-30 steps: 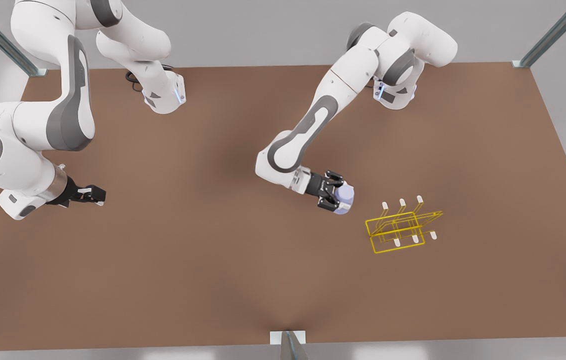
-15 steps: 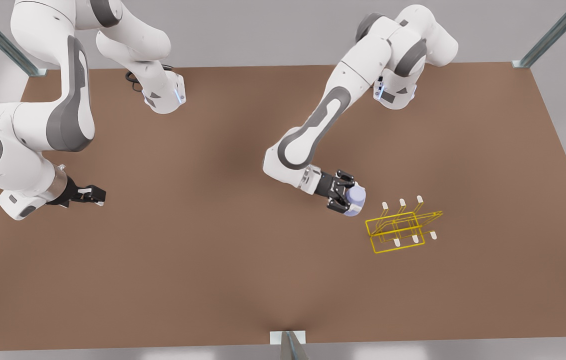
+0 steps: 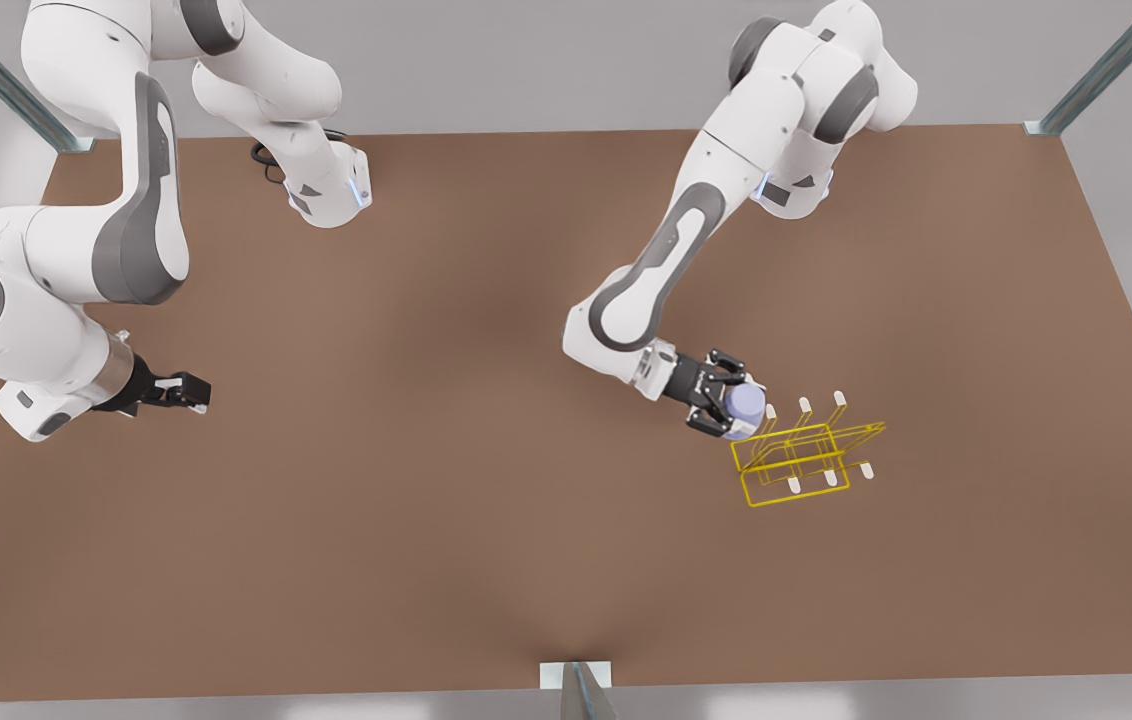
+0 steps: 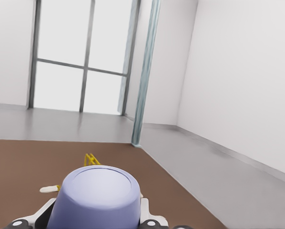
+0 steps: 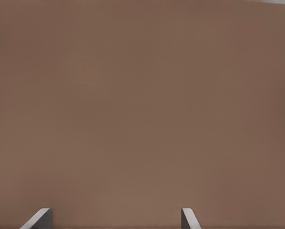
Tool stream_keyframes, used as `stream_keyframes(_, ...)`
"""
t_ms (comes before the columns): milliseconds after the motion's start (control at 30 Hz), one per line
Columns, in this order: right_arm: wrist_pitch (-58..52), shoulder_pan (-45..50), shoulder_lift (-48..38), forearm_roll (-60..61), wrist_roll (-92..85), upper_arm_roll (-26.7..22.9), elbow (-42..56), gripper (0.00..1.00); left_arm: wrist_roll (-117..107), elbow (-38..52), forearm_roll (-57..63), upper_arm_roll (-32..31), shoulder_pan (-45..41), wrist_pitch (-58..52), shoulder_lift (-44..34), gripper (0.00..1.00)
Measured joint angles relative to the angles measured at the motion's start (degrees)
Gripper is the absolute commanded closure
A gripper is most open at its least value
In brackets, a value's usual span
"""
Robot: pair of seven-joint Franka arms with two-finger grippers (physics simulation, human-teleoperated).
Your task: Place the cup on the cup holder
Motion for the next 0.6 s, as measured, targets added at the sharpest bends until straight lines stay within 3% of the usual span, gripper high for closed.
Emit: stream_keyframes(600,0.24,-0.09,0.05,0.00,0.00,0.00,0.00,0.00,-2.27,-7.98,3.90,-0.02,2.58,5.22,-3.99,0.22)
